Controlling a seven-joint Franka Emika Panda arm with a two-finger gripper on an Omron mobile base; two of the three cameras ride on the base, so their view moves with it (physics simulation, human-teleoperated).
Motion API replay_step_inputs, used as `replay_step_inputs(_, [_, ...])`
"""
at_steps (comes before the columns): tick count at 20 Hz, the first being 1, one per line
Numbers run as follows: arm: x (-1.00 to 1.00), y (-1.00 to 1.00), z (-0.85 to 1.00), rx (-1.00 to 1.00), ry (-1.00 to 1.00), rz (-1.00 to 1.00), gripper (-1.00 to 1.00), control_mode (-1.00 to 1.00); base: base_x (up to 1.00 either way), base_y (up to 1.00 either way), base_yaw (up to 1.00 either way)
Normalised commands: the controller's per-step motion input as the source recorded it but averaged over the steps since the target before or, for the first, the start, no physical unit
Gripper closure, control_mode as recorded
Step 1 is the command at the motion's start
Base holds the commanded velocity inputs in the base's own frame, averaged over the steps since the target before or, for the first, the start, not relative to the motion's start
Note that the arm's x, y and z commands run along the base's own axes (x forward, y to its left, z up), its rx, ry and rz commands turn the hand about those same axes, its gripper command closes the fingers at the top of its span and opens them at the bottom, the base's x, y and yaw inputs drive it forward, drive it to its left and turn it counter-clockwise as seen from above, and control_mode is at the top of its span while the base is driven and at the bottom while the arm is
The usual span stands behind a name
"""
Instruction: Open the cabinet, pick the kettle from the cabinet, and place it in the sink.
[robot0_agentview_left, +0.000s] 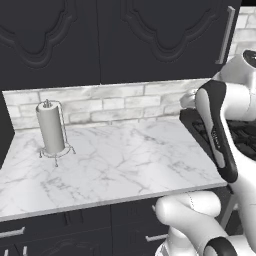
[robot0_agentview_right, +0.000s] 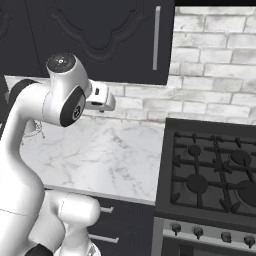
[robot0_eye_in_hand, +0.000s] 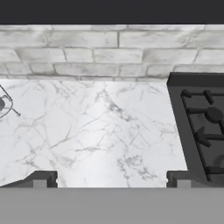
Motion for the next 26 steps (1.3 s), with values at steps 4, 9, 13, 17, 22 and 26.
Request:
replay_step_inputs(4, [-0.16,-0.24,0.19,0.00,-0.06,0.00,-1.00,-1.00,0.00,0.00,0.00])
replay_step_inputs(9, [-0.15,-0.22,0.14,0.00,-0.05,0.00,-1.00,-1.00,0.00,0.00,0.00])
replay_step_inputs(13, [-0.12,-0.20,0.19,0.00,-0.11,0.00,-1.00,-1.00,0.00,0.00,0.00])
replay_step_inputs(17, [-0.08,-0.17,0.21,0.00,-0.17,0.01,-1.00,-1.00,0.00,0.00,0.00])
replay_step_inputs(22, [-0.02,-0.18,0.20,0.00,-0.15,0.01,-1.00,-1.00,0.00,0.00,0.00])
replay_step_inputs(26, [0.01,-0.17,0.20,0.00,0.00,0.00,-1.00,-1.00,0.00,0.00,0.00])
